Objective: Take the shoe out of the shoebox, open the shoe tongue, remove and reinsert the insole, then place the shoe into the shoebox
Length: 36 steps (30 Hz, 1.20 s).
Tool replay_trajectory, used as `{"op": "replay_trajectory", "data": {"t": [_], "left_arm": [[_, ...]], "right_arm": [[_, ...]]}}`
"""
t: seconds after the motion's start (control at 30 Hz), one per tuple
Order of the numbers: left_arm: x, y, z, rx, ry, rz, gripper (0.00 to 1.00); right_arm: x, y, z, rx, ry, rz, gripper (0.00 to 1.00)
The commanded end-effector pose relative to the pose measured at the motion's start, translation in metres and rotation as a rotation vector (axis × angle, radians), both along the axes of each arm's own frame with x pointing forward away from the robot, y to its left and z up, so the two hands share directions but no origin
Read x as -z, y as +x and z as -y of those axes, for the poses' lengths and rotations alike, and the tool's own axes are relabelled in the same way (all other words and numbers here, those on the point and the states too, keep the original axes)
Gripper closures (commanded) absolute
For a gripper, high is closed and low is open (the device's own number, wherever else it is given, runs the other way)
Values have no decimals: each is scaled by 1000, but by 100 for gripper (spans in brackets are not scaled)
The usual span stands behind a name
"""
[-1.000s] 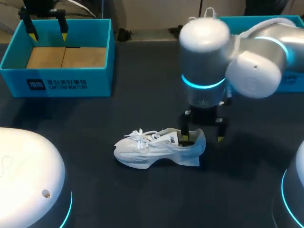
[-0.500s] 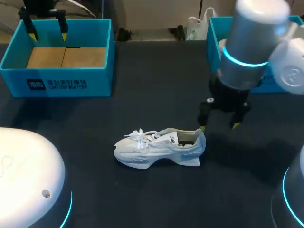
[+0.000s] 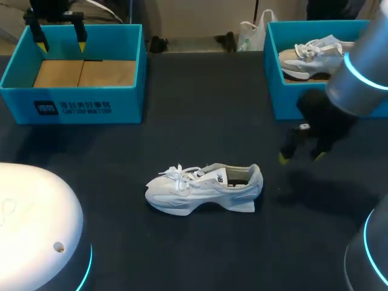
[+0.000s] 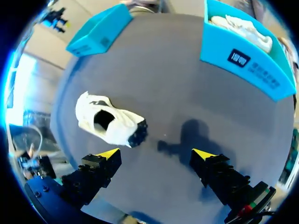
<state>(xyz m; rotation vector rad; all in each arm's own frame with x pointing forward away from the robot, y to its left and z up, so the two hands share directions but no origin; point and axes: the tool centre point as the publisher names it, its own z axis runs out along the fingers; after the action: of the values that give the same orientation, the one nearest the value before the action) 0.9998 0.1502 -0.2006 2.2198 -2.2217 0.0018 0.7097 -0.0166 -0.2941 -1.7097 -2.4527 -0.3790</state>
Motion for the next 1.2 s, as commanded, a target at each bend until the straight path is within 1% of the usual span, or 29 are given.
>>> {"op": "replay_trajectory", "data": {"t": [0.03,0.33,0.37,0.4,0.43,0.67,0.73,0.77,0.8,1.17,1.2], "left_arm": [[0,0,0,0,1,0,0],[0,0,0,0,1,0,0],[0,0,0,0,1,0,0],[0,0,0,0,1,0,0],[0,0,0,0,1,0,0],[0,0,0,0,1,0,0],[0,0,0,0,1,0,0],[0,0,0,0,1,0,0],[0,0,0,0,1,0,0],[0,0,0,0,1,0,0],[0,0,0,0,1,0,0]], "right_arm": [[7,-14,23,-397,546,154,0],[7,-14,23,-397,546,154,0],[8,-12,22,-445,520,172,0],[10,-10,22,-463,487,198,0],[13,-7,22,-486,463,189,0],[23,6,23,-645,407,317,0],[27,6,25,-687,390,404,0],[31,5,29,-690,394,431,0],[35,4,31,-724,410,452,0],[35,4,31,-724,410,452,0],[37,5,32,-751,402,474,0]]}}
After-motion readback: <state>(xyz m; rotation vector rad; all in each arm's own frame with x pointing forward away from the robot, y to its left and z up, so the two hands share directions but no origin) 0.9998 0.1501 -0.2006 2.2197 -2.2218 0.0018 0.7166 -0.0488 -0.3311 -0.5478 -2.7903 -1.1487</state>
